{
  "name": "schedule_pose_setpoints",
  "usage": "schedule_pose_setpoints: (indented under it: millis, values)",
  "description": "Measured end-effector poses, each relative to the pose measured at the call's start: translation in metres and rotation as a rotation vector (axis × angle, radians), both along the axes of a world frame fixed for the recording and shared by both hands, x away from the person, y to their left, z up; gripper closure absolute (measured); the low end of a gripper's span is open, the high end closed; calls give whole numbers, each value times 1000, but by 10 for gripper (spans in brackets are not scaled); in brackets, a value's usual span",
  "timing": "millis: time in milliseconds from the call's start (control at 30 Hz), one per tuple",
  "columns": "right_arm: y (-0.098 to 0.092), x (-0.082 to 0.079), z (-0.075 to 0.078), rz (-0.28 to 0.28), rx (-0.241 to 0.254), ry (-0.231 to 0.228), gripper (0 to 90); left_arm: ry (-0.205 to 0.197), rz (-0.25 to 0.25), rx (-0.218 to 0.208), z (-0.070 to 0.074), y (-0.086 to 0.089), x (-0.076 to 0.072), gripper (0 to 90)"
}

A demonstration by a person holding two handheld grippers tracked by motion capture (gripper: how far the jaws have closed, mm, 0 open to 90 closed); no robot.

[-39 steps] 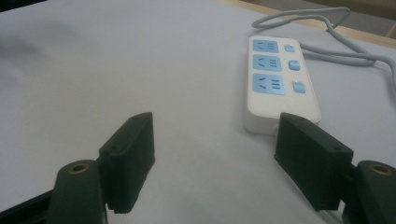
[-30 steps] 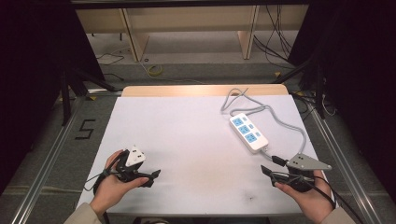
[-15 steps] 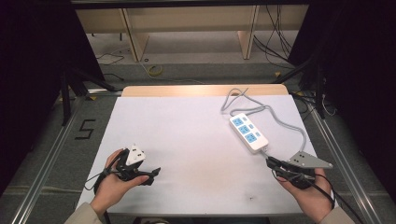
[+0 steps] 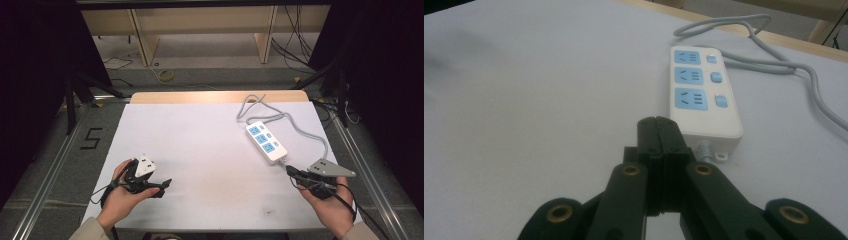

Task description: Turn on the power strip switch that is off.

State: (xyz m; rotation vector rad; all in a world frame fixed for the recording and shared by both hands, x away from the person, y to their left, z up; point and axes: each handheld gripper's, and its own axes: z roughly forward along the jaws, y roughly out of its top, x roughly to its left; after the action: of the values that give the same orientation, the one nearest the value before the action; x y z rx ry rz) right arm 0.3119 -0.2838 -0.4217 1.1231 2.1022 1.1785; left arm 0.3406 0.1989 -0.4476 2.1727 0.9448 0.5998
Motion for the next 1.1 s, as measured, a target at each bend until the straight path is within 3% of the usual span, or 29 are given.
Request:
schedule_pose_setpoints:
  millis: [1100]
  values:
    - [6, 25, 5, -36, -20, 1, 900, 0, 7, -8, 0, -4, 1, 153]
